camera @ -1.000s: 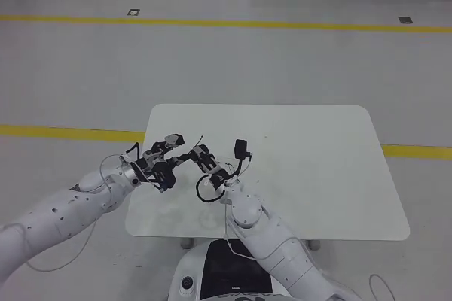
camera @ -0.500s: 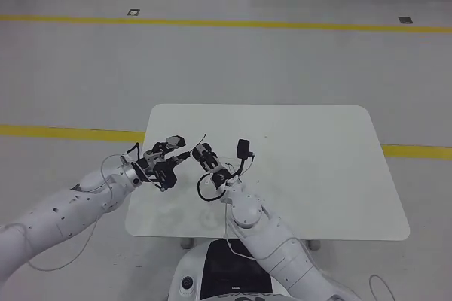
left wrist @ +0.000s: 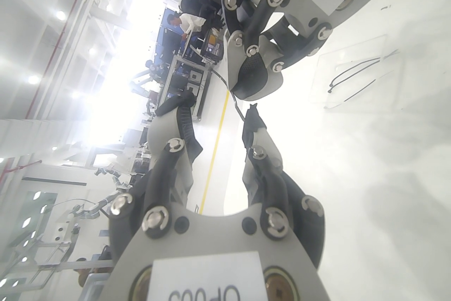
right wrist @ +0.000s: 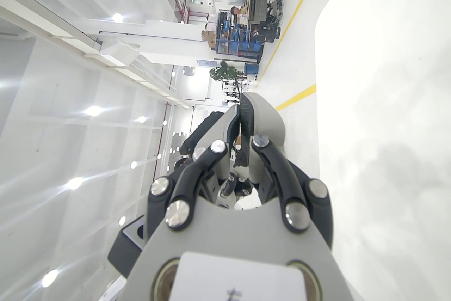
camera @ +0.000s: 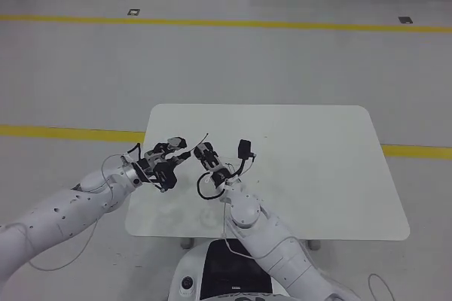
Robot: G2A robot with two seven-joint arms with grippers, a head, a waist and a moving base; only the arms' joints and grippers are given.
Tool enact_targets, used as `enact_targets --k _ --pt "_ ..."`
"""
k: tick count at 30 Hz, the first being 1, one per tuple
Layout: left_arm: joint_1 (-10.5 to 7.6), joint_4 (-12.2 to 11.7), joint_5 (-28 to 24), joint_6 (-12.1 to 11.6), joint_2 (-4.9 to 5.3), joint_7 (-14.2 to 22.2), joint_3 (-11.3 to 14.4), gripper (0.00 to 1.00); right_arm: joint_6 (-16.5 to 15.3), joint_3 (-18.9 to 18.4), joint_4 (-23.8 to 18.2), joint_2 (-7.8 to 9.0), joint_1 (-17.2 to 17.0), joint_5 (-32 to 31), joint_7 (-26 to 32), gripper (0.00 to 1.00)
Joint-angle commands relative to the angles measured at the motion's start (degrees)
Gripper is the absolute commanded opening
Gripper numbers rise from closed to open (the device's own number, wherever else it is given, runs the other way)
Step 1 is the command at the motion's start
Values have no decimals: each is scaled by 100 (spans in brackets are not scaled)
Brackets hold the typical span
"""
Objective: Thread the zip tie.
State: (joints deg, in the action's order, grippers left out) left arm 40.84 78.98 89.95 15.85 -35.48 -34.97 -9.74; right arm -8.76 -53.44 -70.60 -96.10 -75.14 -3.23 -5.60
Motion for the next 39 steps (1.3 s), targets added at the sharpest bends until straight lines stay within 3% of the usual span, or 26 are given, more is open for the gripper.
enact_targets --k 1,13,23,34,37,39 --pt "-5 3 0 -15 -2 0 0 31 -34 -7 12 -8 5 63 -21 0" --pt "-12 -13 0 -66 -33 13 0 29 -12 102 162 -57 63 81 -4 0" --pt "-23 -52 0 -116 -59 38 0 18 -59 96 173 -69 78 54 20 0" --pt "-22 -57 0 -193 -84 64 0 15 -91 70 94 -57 20 2 116 0" --pt "-23 -58 0 -210 -87 63 0 10 -74 66 86 -57 15 -1 133 0" --pt "-21 -56 0 -220 -89 62 0 1 -66 66 84 -57 12 -3 143 0"
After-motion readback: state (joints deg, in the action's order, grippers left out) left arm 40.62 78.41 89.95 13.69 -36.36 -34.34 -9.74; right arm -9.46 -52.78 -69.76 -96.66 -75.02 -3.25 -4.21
